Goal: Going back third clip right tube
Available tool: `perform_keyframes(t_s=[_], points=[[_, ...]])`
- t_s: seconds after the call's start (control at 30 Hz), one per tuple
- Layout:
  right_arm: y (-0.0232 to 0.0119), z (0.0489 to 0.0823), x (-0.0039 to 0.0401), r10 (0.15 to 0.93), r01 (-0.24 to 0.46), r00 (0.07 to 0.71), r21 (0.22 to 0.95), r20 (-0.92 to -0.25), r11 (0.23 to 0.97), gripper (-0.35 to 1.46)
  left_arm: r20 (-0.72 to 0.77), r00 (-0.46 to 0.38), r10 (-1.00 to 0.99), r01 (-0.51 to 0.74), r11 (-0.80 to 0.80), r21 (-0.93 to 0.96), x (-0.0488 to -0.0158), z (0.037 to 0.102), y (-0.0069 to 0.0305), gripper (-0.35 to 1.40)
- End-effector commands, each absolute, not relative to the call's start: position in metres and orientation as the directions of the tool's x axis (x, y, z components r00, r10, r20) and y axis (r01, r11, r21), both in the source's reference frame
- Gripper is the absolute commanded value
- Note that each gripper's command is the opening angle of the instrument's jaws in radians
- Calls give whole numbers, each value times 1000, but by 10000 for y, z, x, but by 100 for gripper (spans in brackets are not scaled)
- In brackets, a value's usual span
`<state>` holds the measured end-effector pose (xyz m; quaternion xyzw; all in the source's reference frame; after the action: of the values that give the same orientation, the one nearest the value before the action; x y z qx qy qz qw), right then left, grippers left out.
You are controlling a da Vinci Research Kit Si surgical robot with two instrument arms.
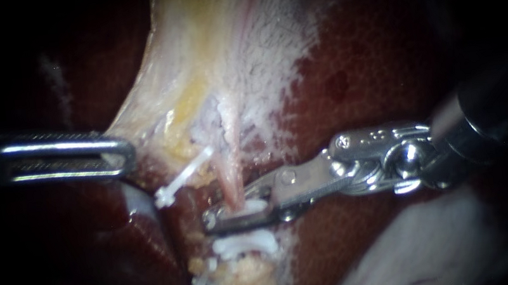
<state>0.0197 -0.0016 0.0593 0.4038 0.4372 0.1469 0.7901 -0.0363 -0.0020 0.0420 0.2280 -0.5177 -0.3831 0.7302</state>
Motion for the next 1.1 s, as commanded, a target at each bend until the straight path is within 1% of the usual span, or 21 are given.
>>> perform_keyframes(t_s=[0.03,0.47,0.5,0.6,0.67,0.73,0.8,0.93,1.1], points=[[-17,593,197,586,121,575,767,-572,630,-35,582,171,-795,323,603,729,-363,420,-20,-35],[-17,592,196,585,122,575,767,-572,630,-35,582,171,-795,324,603,729,-363,420,-21,-35],[-17,592,196,587,124,570,767,-574,629,-29,582,171,-795,324,603,729,-363,420,-21,-35],[-17,592,197,590,127,559,763,-583,634,2,582,170,-795,324,603,729,-363,420,-21,-35],[-17,593,196,571,144,548,741,-612,656,12,582,171,-795,323,603,729,-363,420,-21,-35],[-16,594,196,516,182,532,686,-671,705,30,582,171,-795,323,603,729,-362,420,-21,-35],[-15,594,196,475,199,517,640,-712,742,40,582,171,-795,323,603,729,-362,420,-21,-35],[-10,594,196,413,225,484,566,-771,793,51,582,171,-795,324,603,729,-362,420,-21,-35],[-4,592,194,372,223,466,514,-803,829,56,582,171,-795,323,603,729,-362,419,-21,-35]])
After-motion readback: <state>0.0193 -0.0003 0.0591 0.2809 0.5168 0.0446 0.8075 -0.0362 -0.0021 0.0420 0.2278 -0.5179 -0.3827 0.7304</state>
